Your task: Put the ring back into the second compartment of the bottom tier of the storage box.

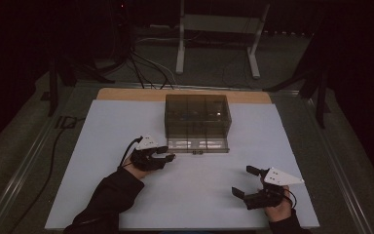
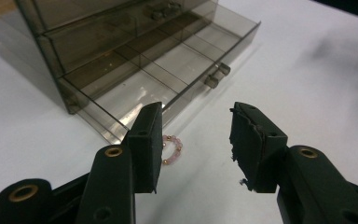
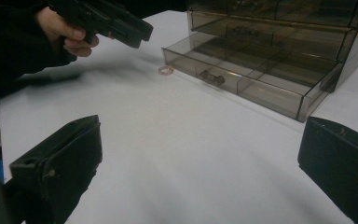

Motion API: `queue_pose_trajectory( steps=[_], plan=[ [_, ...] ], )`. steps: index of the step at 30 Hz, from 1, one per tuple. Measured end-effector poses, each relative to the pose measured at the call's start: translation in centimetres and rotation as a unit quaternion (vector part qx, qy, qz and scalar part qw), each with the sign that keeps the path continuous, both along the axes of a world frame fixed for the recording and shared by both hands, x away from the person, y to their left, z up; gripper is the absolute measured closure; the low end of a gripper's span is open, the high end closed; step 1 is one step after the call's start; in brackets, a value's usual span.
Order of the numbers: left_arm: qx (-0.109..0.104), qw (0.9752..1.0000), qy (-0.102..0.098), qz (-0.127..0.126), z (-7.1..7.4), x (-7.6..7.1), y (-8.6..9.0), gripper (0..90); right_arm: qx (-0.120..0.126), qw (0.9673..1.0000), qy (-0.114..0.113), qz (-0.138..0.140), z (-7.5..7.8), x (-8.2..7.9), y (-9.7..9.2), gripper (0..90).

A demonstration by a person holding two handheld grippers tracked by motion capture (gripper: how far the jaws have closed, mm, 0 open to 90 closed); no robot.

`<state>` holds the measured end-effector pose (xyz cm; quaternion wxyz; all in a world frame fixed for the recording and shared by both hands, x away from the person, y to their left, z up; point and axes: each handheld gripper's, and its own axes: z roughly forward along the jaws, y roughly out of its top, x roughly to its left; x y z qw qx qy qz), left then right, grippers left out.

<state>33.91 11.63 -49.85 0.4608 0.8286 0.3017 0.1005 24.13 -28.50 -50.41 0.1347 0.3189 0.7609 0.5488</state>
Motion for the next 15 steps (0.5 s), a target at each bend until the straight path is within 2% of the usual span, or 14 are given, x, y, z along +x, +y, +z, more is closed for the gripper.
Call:
queue_pose_trajectory(
  steps=[5, 9, 15],
  plan=[
    [0.01, 0.9999, -0.004, -0.013, -0.6, 0.3, -0.3, 58.8, -0.001, 1.0, 0.001, 0.0, 0.0, 0.0, 0.0, 0.0],
    [0.009, 0.9998, 0.002, -0.018, -1.0, 0.7, -0.6, 63.5, 0.001, 1.0, 0.002, -0.002, 0.0, 0.0, 0.0, 0.0],
    [0.029, 0.9984, -0.009, -0.047, -1.7, 1.0, -1.3, 67.9, 0.0, 1.0, 0.002, -0.002, 0.0, 0.0, 0.0, 0.0]
  ],
)
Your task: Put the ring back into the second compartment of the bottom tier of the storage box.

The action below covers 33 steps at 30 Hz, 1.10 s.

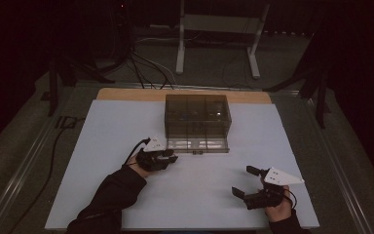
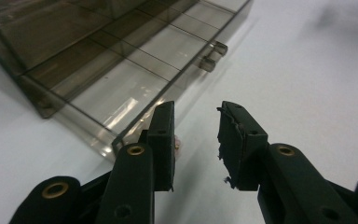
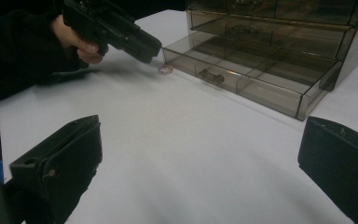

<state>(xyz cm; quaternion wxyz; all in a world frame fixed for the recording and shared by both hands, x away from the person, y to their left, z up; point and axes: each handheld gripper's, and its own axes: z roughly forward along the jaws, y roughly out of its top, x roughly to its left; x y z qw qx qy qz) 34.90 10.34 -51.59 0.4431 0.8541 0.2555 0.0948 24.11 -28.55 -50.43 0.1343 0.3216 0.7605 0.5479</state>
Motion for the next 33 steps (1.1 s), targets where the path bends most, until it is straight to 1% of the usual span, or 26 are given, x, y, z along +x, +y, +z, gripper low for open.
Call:
queue_pose_trajectory(
  steps=[1, 3, 4, 7, 8, 9, 11, 12, 14, 18, 21, 23, 24, 26, 28, 32, 33],
  plan=[
    [0.01, 0.9999, -0.006, -0.003, -0.2, 0.1, -0.2, 68.6, -0.001, 1.0, 0.0, 0.0, 0.0, 0.0, 0.0, 0.0],
    [0.023, 0.9997, -0.009, -0.004, -0.5, 0.2, -0.3, 70.0, 0.0, 1.0, 0.0, 0.0, 0.0, 0.0, 0.0, 0.0],
    [0.027, 0.9996, -0.009, -0.004, -0.7, 0.3, -0.4, 70.5, 0.001, 1.0, 0.0, 0.0, 0.0, 0.0, 0.0, 0.0],
    [0.049, 0.9986, -0.015, -0.011, -1.1, 0.5, -0.5, 73.1, -0.001, 1.0, 0.0, 0.001, 0.0, 0.0, 0.0, 0.0],
    [0.052, 0.9985, -0.012, -0.009, -1.2, 0.5, -0.5, 73.1, -0.001, 1.0, -0.001, 0.0, 0.0, 0.0, 0.0, 0.0],
    [0.051, 0.9986, -0.012, -0.011, -1.1, 0.6, -0.5, 74.1, 0.0, 1.0, 0.0, 0.0, 0.0, 0.0, 0.0, 0.0],
    [0.054, 0.9981, -0.027, -0.016, -1.1, 0.6, -0.6, 74.4, 0.0, 1.0, 0.0, 0.0, 0.0, 0.0, 0.0, 0.0],
    [0.056, 0.998, -0.024, -0.018, -1.1, 0.6, -0.6, 74.4, -0.001, 1.0, 0.0, 0.0, 0.0, 0.0, 0.0, 0.0],
    [0.069, 0.9974, -0.015, -0.013, -1.2, 0.9, -0.7, 76.7, 0.0, 1.0, 0.0, 0.0, 0.0, 0.0, 0.0, 0.0],
    [0.065, 0.9978, 0.002, -0.009, -1.2, 1.3, -0.7, 78.0, -0.002, 1.0, 0.0, 0.0, 0.0, -0.1, 0.0, 0.0],
    [0.056, 0.9982, 0.021, 0.002, -1.2, 1.7, -0.5, 83.3, 0.001, 1.0, 0.002, -0.001, 0.0, 0.0, 0.0, 0.0],
    [0.056, 0.9982, 0.021, 0.002, -1.2, 1.8, -0.5, 86.5, -0.001, 1.0, 0.002, -0.001, -0.1, 0.0, 0.0, 0.0],
    [0.052, 0.9982, 0.029, 0.003, -1.2, 2.0, -0.4, 88.1, -0.002, 1.0, 0.002, 0.0, 0.0, 0.0, 0.0, 0.0],
    [0.052, 0.9981, 0.033, 0.002, -1.2, 2.1, -0.3, 88.3, -0.002, 1.0, 0.002, 0.0, 0.0, 0.0, 0.0, 0.0],
    [0.056, 0.998, 0.028, -0.001, -1.2, 2.1, -0.4, 88.9, -0.002, 1.0, 0.002, 0.0, 0.0, 0.0, 0.0, 0.0],
    [0.058, 0.9979, 0.028, 0.0, -1.1, 1.9, -0.4, 89.5, 0.0, 1.0, 0.004, -0.001, -0.1, 0.0, 0.0, 0.0],
    [0.059, 0.9979, 0.028, -0.003, -1.0, 1.9, -0.4, 89.5, -0.001, 1.0, 0.004, -0.001, -0.1, 0.0, 0.0, 0.0]
  ],
)
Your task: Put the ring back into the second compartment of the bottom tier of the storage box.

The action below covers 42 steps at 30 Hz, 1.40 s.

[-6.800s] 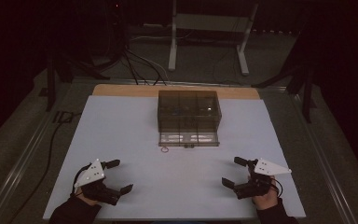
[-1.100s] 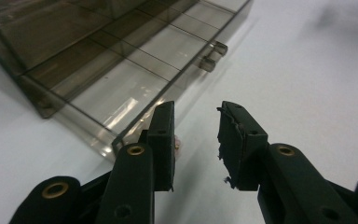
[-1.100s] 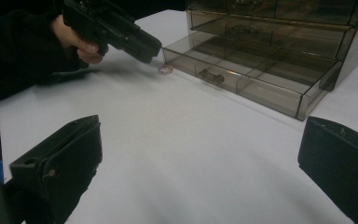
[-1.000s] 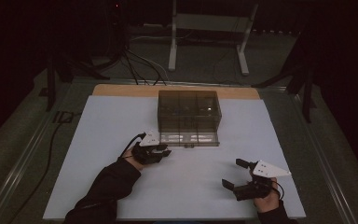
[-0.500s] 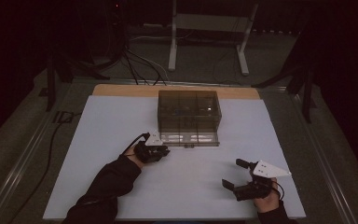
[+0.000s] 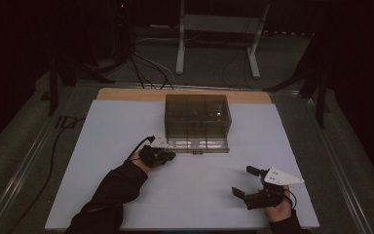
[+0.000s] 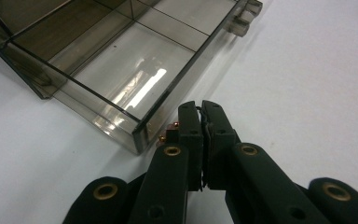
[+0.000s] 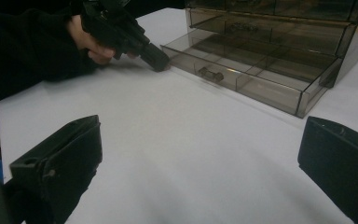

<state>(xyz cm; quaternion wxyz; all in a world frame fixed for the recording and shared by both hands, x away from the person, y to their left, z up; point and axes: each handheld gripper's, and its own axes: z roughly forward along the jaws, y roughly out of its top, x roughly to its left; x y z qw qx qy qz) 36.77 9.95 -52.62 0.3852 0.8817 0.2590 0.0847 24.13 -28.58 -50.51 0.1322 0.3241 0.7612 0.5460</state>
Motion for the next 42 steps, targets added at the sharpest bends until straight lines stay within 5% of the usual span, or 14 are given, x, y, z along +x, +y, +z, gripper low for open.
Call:
queue_pose_trajectory(
  steps=[42],
  plan=[
    [-0.021, 0.9988, -0.02, -0.04, 4.5, -1.0, -0.3, 89.5, 0.0, 1.0, -0.001, -0.001, 0.0, -0.1, 0.0, 0.0]
  ],
)
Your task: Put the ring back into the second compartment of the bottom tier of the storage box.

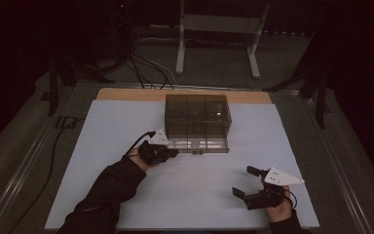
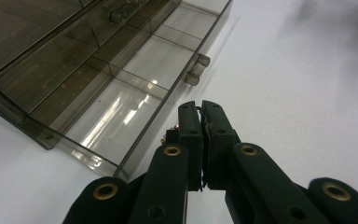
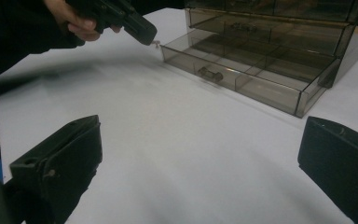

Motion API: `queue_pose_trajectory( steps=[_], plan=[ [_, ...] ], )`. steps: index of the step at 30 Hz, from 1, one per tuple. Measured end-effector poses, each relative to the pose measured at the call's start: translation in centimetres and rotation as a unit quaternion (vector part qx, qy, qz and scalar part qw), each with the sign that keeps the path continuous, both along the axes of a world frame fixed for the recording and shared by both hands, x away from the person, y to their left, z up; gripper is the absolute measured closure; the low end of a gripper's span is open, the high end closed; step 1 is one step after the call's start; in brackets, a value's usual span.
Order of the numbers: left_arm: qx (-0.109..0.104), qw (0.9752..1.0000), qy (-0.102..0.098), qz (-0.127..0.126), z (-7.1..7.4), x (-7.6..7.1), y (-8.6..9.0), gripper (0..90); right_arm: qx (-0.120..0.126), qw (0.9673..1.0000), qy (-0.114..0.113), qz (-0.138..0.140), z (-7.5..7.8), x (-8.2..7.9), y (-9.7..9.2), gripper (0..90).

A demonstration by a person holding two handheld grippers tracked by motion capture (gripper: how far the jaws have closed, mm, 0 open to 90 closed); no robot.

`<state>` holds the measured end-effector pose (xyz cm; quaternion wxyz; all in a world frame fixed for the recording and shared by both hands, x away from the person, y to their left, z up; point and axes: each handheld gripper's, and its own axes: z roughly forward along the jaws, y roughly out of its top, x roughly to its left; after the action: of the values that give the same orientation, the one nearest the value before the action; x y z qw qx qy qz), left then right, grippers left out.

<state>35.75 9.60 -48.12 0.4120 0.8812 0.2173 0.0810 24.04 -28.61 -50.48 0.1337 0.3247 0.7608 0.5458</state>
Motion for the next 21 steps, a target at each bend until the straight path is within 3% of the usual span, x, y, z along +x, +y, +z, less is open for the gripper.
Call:
queue_pose_trajectory(
  steps=[21],
  plan=[
    [-0.014, 0.9999, 0.002, -0.006, 1.3, 1.2, -1.1, 89.5, 0.001, 1.0, 0.0, 0.001, 0.0, -0.1, 0.0, 0.0]
  ],
)
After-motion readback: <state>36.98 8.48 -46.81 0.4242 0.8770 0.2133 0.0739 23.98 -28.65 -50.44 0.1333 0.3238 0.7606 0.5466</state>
